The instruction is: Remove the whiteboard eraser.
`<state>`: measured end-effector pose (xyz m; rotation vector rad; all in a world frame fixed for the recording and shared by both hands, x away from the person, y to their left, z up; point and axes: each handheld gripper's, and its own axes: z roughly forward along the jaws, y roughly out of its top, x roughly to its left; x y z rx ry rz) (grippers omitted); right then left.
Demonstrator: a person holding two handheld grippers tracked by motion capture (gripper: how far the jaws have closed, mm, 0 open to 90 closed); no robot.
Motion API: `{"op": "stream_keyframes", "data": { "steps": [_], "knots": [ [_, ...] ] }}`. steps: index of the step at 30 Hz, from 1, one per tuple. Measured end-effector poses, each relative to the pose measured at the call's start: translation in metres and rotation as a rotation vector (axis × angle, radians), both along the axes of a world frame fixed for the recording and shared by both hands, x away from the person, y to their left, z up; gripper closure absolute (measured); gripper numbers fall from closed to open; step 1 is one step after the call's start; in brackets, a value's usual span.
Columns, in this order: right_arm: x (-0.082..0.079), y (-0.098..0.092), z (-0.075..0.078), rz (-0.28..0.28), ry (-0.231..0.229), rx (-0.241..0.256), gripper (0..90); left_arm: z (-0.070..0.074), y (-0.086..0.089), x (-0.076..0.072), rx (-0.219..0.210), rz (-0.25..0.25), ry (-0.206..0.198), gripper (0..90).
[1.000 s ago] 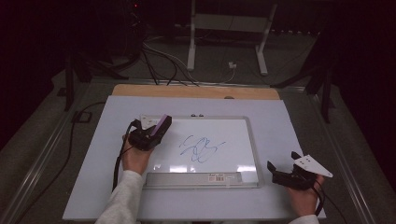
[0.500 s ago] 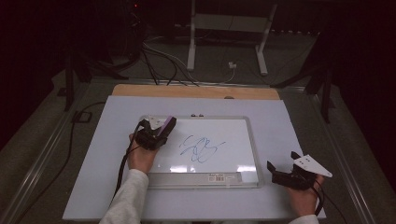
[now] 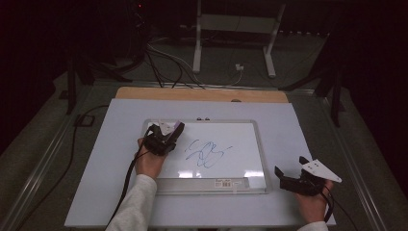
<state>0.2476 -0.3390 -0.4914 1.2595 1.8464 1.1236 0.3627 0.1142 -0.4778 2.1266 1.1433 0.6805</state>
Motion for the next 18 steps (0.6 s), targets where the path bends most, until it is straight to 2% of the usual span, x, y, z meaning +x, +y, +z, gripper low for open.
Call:
{"op": "stream_keyframes", "data": {
  "steps": [8,13,18],
  "knots": [
    [0.000,0.000,0.000,0.000,0.000,0.000,0.0,-0.005,-0.006,-0.001,0.045,-0.013,-0.004,64.4],
    [0.000,0.000,0.000,-0.001,0.001,0.002,0.0,-0.006,-0.010,-0.002,0.051,-0.017,-0.010,64.3],
    [0.000,0.000,0.000,-0.002,0.001,0.001,0.0,-0.008,-0.014,-0.004,0.076,-0.036,-0.011,63.4]
  ]
}}
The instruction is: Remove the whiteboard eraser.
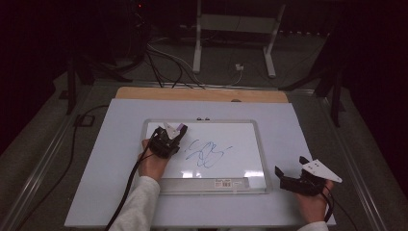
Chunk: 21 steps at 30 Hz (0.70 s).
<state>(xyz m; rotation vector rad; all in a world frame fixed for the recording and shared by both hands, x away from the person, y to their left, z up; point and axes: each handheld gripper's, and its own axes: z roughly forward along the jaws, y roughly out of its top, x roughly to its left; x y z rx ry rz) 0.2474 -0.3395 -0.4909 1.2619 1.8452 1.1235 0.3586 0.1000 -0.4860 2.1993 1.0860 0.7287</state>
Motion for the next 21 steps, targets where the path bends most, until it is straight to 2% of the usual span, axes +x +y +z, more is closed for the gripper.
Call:
{"op": "stream_keyframes", "data": {
  "steps": [5,12,21],
  "knots": [
    [0.0001,0.0000,-0.0001,0.001,0.001,-0.001,0.0,-0.0010,-0.0051,-0.0030,0.020,-0.024,-0.004,59.3],
    [0.0002,0.0000,-0.0003,0.002,0.002,-0.001,0.0,-0.0012,-0.0078,-0.0048,-0.025,-0.039,0.013,54.6],
    [0.0003,0.0003,-0.0005,0.003,0.003,-0.003,0.0,0.0004,-0.0035,-0.0045,-0.113,-0.042,0.051,53.4]
  ]
}}
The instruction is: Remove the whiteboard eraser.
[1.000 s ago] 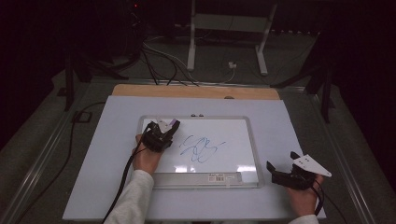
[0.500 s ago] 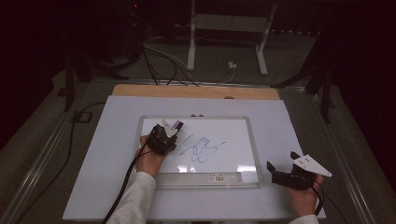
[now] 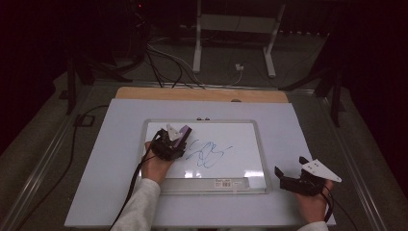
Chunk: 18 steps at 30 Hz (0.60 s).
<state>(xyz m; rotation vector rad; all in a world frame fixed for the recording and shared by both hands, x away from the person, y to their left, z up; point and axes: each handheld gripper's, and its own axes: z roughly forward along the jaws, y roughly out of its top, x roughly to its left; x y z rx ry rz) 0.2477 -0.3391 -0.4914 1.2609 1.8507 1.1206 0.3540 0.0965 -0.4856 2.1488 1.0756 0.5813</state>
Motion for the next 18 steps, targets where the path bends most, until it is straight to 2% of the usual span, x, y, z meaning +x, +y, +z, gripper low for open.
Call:
{"op": "stream_keyframes", "data": {
  "steps": [10,18],
  "knots": [
    [0.0001,0.0002,-0.0001,0.000,0.001,0.000,0.0,0.0004,0.0029,0.0008,-0.079,-0.006,0.036,50.8],
    [0.0001,-0.0003,0.0000,0.000,0.000,0.000,0.0,-0.0011,0.0025,0.0015,-0.122,-0.009,0.062,50.7]
  ]
}}
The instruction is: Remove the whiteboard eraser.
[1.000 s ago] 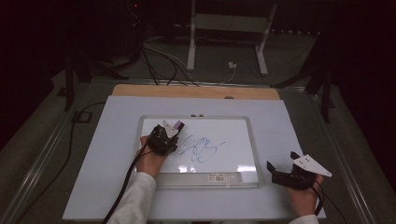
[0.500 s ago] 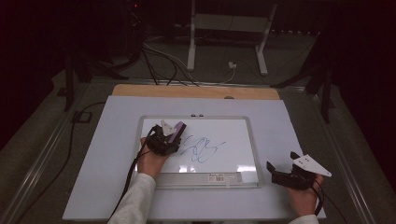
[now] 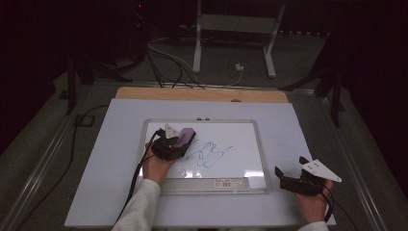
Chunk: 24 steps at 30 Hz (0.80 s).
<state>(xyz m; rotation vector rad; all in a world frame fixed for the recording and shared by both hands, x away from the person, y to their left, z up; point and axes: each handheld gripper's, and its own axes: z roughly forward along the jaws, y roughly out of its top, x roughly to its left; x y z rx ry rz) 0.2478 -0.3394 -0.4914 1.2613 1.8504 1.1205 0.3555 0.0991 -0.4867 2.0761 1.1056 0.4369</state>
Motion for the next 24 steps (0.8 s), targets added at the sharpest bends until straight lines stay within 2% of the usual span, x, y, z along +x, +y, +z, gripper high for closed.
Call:
{"op": "stream_keyframes", "data": {
  "steps": [5,8,13,14,16,18,20,22,24],
  "knots": [
    [0.000,0.000,0.000,0.000,-0.001,0.000,0.0,-0.001,0.001,0.000,-0.023,0.010,0.003,49.6],
    [0.000,0.000,0.000,0.000,0.000,0.000,0.0,-0.001,0.001,0.000,-0.039,0.031,-0.005,43.8],
    [0.000,0.000,0.000,-0.001,-0.001,0.001,0.0,-0.002,0.000,0.002,-0.042,0.096,-0.014,23.5],
    [0.000,0.000,0.000,-0.001,-0.001,0.000,0.0,-0.002,0.001,0.003,-0.043,0.109,-0.011,18.1],
    [0.001,-0.001,0.000,-0.003,0.001,0.001,0.0,-0.003,0.001,0.004,-0.044,0.130,-0.004,13.4],
    [0.000,-0.001,0.000,-0.005,0.004,0.004,0.0,-0.005,0.001,0.007,-0.056,0.137,0.015,2.5],
    [0.000,-0.001,0.000,-0.003,0.000,0.001,0.0,-0.006,0.001,0.007,-0.042,0.150,0.019,0.6],
    [0.001,0.000,0.000,-0.002,0.002,0.000,0.0,-0.009,-0.001,0.009,-0.049,0.134,0.039,0.6],
    [0.001,0.000,0.000,-0.001,0.003,-0.001,0.0,-0.011,-0.004,0.009,-0.019,0.120,0.046,0.7]
  ]
}}
